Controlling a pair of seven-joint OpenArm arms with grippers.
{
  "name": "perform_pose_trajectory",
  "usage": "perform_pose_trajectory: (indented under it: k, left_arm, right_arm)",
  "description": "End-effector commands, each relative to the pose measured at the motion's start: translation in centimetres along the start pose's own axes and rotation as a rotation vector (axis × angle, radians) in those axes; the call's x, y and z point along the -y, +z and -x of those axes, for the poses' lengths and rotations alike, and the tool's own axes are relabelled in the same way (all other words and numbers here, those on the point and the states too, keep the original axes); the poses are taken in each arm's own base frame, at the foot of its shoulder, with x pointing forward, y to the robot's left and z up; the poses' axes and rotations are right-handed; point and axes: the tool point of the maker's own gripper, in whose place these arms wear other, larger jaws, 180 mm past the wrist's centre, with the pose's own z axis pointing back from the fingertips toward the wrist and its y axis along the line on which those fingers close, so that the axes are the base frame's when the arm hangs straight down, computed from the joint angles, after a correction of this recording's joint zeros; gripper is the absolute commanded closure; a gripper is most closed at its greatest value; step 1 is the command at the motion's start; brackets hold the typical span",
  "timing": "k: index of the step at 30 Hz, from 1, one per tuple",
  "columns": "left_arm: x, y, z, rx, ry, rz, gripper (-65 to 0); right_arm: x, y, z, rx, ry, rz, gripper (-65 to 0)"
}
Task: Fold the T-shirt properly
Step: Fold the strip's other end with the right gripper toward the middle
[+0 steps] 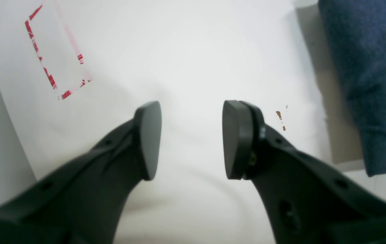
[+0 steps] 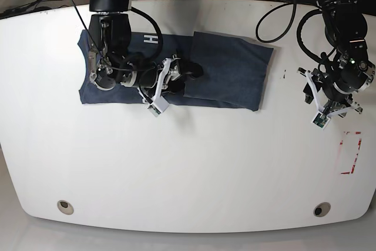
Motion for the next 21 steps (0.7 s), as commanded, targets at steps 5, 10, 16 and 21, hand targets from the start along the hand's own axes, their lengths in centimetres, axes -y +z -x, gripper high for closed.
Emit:
perform_pose_trajectory:
  k: [5, 10, 16, 21]
  left_arm:
    - [-0.9, 0.6, -1.1, 0.039, -0.012, -0.028, -27.1]
    - [-0.9, 0.6, -1.0, 0.035, -0.012, -0.026, -26.9]
    - [-0.6, 0.6, -0.6, 0.026, -0.012, -0.02, -26.9]
    - [-0.6, 0.6, -0.6, 0.026, -0.012, -0.02, -26.9]
  right_arm:
    - [-0.4, -0.9, -1.8, 0.041, 0.042, 0.034, -46.3]
    - [0.0, -1.0, -1.6, 0.03, 0.05, 0.057, -45.8]
    - [-0.7, -1.6, -2.3, 0.051, 0.051, 0.041, -27.0]
    - [-0.2, -2.4, -1.5, 0.033, 0.028, 0.049, -9.0]
